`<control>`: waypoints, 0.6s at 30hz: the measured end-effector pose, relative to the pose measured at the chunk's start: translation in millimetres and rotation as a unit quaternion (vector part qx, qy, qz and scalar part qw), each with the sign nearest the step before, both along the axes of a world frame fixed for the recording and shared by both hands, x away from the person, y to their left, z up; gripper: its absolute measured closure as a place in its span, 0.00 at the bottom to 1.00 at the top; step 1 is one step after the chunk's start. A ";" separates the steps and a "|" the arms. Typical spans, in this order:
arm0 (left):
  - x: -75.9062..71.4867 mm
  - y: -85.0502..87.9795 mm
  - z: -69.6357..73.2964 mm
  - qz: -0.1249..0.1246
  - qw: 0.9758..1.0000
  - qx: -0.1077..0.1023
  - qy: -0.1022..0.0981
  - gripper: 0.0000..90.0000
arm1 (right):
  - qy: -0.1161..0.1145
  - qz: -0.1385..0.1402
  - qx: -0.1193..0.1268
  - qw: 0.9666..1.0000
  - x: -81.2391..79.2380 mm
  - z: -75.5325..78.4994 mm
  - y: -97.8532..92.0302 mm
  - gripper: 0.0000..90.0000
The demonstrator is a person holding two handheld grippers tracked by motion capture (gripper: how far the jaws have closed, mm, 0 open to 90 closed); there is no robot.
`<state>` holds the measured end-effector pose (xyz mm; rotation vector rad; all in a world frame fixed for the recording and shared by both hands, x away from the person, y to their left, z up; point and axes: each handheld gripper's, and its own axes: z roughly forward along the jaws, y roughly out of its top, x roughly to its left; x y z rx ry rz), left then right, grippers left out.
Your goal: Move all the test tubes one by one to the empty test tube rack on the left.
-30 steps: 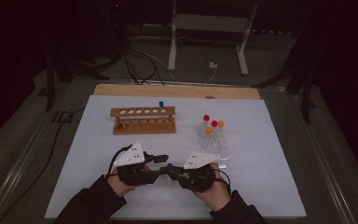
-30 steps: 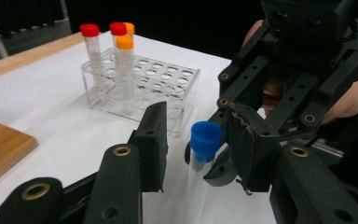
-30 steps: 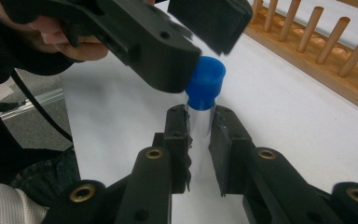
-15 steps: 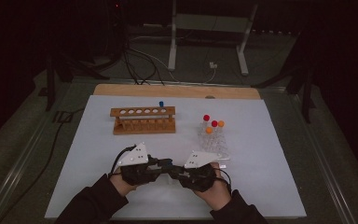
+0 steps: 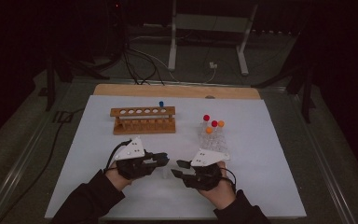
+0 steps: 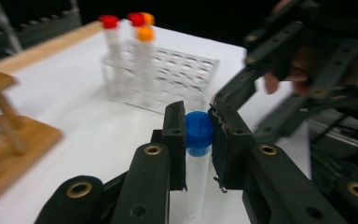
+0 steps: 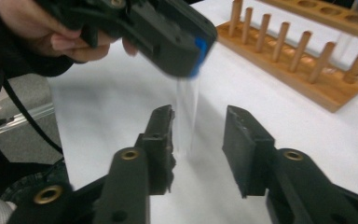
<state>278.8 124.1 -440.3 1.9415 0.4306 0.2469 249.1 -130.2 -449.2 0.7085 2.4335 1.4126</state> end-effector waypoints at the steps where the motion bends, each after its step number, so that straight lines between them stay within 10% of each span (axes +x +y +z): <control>1: 2.6 2.0 1.8 0.004 1.000 0.000 -0.001 0.86 | -0.002 -0.004 0.001 1.000 0.0 0.9 -1.8 0.62; 18: 50.0 29.3 41.5 0.081 0.996 -0.004 -0.038 0.86 | -0.018 -0.037 0.074 0.996 -1.2 11.1 -25.2 0.04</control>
